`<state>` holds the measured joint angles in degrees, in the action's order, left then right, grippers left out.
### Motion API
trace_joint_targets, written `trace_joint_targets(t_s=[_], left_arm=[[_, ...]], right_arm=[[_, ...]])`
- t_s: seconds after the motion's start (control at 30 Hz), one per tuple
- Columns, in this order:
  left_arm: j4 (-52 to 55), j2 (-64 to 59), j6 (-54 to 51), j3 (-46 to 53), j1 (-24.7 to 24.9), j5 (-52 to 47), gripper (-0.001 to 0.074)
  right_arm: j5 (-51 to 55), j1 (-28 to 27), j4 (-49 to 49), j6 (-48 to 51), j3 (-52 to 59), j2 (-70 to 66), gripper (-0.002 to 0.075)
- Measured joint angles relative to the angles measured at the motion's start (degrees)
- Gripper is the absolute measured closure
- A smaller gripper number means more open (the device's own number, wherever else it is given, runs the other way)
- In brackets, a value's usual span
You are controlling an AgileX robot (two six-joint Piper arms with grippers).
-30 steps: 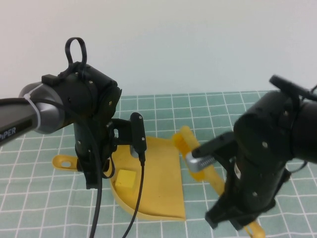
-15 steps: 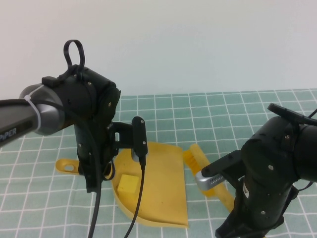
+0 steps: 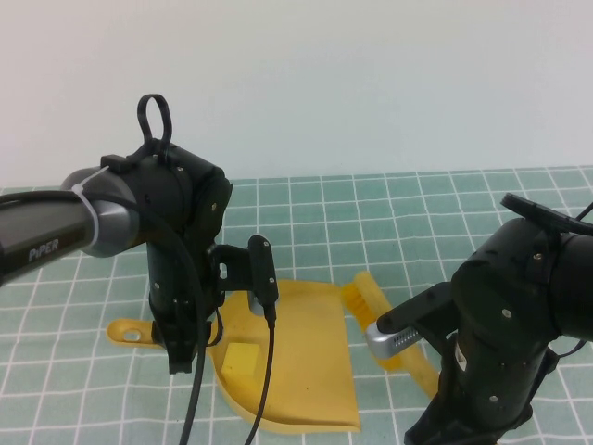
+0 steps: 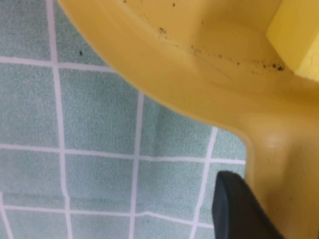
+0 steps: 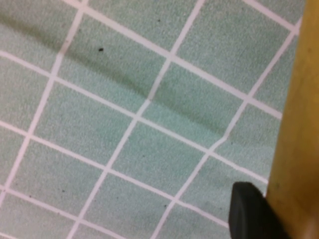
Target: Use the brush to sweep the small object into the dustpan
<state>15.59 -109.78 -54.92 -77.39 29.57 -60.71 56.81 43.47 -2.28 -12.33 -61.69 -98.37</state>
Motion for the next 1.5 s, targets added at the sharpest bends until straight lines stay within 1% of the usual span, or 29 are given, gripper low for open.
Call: trace_joint_targets(t_s=[0.1, 0.53, 0.77, 0.9, 1.0, 1.13, 1.2, 1.37, 1.5], left_arm=[[-0.11, 0.22, 0.08, 0.00, 0.00, -0.15, 0.0510], [-1.10, 1.25, 2.26, 0.00, 0.00, 0.00, 0.0412], [-1.21, 2.84, 3.49, 0.00, 0.00, 0.00, 0.0402], [-1.28, 7.01, 5.81, 0.00, 0.00, 1.09, 0.0404], [-1.44, 10.58, 7.21, 0.00, 0.00, 1.48, 0.0416], [-3.49, 16.76, 9.64, 0.00, 0.00, 1.72, 0.0458], [-5.29, 19.61, 11.91, 0.00, 0.00, 1.83, 0.0468], [-10.42, 26.47, 18.41, 0.00, 0.00, 2.53, 0.0474], [-16.60, 29.82, 20.15, 0.00, 0.00, 2.53, 0.0476]], right_arm=[[-0.43, 0.00, 0.10, 0.13, 0.00, 0.00, 0.0561], [-2.25, 0.00, 1.37, 0.13, 0.09, 0.00, 0.0561], [-2.82, -0.74, 1.37, 0.13, 0.09, 0.55, 0.0561], [-5.38, -4.91, 3.87, 2.55, 0.22, 3.46, 0.0561], [-6.14, -9.49, 10.10, 8.23, 0.26, 5.99, 0.0561], [-6.58, -15.55, 21.15, 18.67, 1.19, 6.99, 0.0561], [-7.99, -17.41, 24.33, 21.15, 3.00, 7.07, 0.0561], [-14.25, -19.14, 25.69, 22.71, 9.67, 7.07, 0.0561], [-17.97, -19.23, 25.03, 23.02, 12.64, 7.07, 0.0561]])
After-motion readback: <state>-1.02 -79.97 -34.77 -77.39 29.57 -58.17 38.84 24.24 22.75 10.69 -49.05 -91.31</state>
